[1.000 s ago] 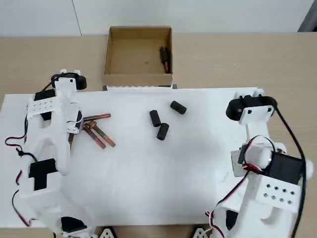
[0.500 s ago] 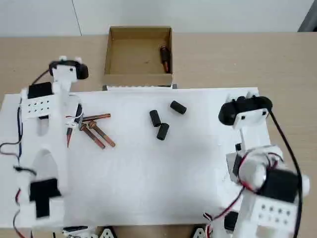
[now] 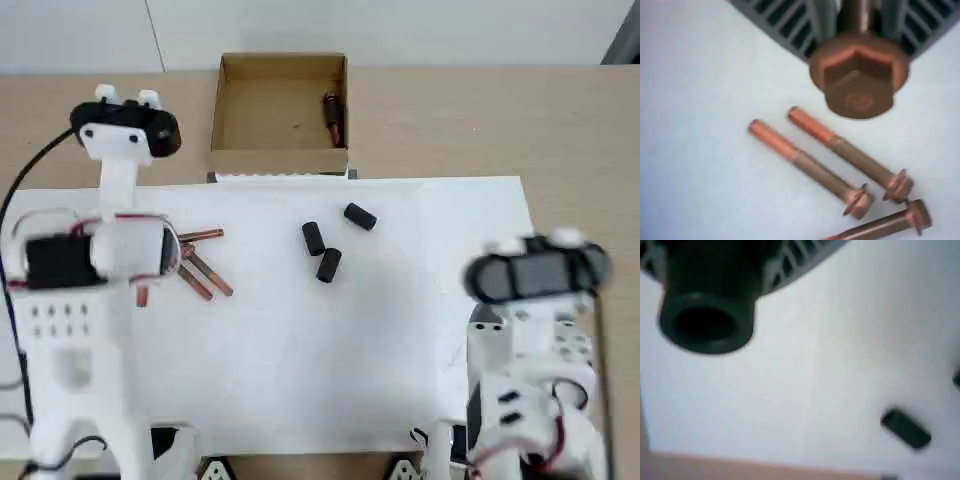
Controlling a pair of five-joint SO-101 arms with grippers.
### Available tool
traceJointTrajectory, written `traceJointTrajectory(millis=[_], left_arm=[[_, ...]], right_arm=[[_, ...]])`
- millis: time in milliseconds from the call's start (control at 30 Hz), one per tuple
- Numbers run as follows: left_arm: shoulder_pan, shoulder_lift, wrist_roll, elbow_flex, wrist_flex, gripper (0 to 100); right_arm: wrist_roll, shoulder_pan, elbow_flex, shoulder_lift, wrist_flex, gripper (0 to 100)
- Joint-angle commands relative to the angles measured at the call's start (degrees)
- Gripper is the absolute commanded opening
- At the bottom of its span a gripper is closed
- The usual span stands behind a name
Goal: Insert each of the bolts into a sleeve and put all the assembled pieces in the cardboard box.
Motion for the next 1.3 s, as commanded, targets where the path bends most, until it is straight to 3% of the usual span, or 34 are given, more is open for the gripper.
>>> traceJointTrajectory(millis=[0,300,433,767,1000,1267], left_arm=[[3.4,-9.8,3.9,3.8,-2.1,0],[5.1,-36.2,9.6,28.7,-17.8,0],[5.4,-45.2,14.5,35.5,-20.3,0],[5.1,-59.4,25.3,47.4,-28.0,1],[7.5,-71.3,27.5,55.7,-30.4,1],[12.8,-70.7,36.7,55.0,-30.7,1]], right_arm=[[-7.4,-0.5,1.9,-3.3,-4.7,0.2],[-14.6,-0.6,13.5,-10.2,-8.6,0.2],[-15.6,-3.2,21.5,-12.6,-12.3,0.2],[-15.4,-28.2,38.5,-21.5,-22.8,0.2],[-14.9,-39.5,43.3,-21.2,-30.0,0.2],[-10.2,-52.4,47.3,-21.2,-30.4,0.2]])
